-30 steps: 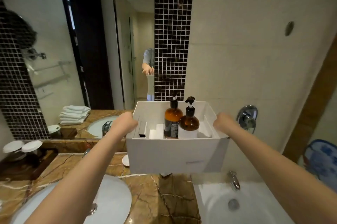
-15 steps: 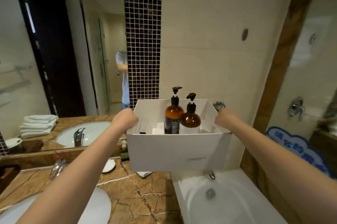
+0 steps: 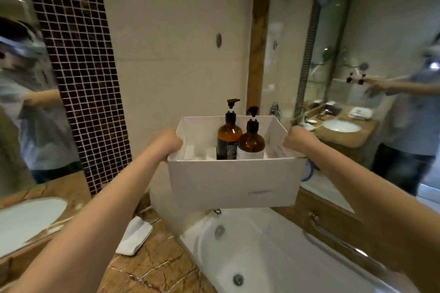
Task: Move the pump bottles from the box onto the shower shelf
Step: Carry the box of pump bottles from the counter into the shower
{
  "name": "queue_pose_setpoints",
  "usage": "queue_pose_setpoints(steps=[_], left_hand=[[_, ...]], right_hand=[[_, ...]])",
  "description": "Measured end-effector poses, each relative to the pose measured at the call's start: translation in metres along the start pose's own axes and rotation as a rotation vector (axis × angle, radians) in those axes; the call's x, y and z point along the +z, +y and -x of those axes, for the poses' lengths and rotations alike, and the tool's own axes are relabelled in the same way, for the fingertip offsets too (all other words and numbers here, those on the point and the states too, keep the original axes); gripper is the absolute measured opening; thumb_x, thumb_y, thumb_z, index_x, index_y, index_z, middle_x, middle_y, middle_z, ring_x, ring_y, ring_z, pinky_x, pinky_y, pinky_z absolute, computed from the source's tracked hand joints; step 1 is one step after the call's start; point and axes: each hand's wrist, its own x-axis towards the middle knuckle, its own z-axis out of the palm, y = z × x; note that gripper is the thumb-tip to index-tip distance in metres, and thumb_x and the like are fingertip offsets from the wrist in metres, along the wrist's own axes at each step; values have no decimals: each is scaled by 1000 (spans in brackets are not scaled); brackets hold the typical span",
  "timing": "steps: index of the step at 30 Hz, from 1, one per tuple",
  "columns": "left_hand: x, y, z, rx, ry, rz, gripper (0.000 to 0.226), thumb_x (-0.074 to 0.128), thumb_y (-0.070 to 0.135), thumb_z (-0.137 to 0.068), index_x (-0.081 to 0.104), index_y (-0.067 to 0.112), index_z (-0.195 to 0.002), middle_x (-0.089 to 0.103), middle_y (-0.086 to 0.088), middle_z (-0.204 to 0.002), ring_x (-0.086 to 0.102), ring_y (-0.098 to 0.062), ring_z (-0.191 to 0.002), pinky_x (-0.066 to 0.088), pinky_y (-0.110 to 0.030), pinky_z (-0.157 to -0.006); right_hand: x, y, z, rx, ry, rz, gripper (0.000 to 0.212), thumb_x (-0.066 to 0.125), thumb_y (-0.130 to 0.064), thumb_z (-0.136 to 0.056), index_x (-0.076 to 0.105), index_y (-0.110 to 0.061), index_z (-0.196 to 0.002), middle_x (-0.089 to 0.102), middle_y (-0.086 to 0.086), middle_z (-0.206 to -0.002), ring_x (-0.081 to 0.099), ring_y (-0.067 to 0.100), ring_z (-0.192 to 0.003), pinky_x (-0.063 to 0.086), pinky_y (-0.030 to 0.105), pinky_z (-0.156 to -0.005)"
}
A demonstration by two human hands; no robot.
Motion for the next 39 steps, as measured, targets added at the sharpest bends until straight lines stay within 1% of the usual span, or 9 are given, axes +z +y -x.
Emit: queue_pose_setpoints(steps=[3,6,11,14,19,27,33,35,39], left_hand=[[14,28,-1,125,-59,10,14,46,3,-81,54,9,-91,54,-11,-80,55,-30,-76,44,-34,-64],[33,60,3,233,-126,31,17,47,2,-78,57,4,-92,64,-17,-93,61,-34,-81,49,-38,-66],[73,122,34,376,-249,62,11,49,5,-81,55,3,-89,53,-11,-72,52,-24,-61,38,-29,-46],[97,161,60,457,-323,95,15,51,4,-80,57,-1,-94,51,-10,-71,53,-24,-65,38,-28,-48],[128,228,129,669,-440,73,9,51,6,-78,56,1,-84,55,-12,-73,56,-27,-69,41,-28,-50],[174,309,276,915,-620,200,12,57,7,-76,52,4,-65,54,-9,-66,52,-21,-59,34,-28,-43],[192,348,403,1123,-716,167,6,55,11,-78,50,7,-78,49,-7,-67,52,-22,-60,41,-28,-44],[198,356,445,1171,-784,195,7,53,8,-76,52,2,-72,51,-11,-65,56,-29,-60,47,-30,-47],[205,366,531,1307,-903,181,22,52,9,-79,46,5,-58,51,-11,-61,52,-25,-54,37,-27,-40]], right_hand=[[-18,37,23,113,56,-15,4,53,-11,-84,55,-9,-80,53,4,-68,52,19,-64,40,26,-55],[-35,76,50,216,109,-39,3,55,-11,-84,57,-11,-82,56,4,-74,56,21,-73,45,31,-65],[-66,144,113,409,219,-5,9,51,-14,-86,56,-9,-80,52,2,-68,53,20,-64,41,25,-56],[-87,184,156,524,252,-11,21,51,-13,-84,59,-2,-100,61,18,-99,58,34,-91,46,32,-76],[-124,240,252,729,340,-43,24,53,-11,-84,60,1,-103,63,22,-109,60,36,-97,41,30,-69],[-180,290,435,1043,452,19,31,55,-16,-86,58,1,-112,61,21,-115,59,36,-106,47,35,-80],[-198,304,581,1258,540,106,18,58,-18,-85,62,-5,-96,62,11,-86,61,27,-83,50,36,-73],[-201,307,628,1335,556,115,14,58,-17,-85,59,-6,-93,59,9,-82,59,27,-80,50,35,-71],[-204,304,721,1481,612,101,4,56,-15,-83,55,-12,-82,55,5,-72,55,21,-66,40,28,-56]])
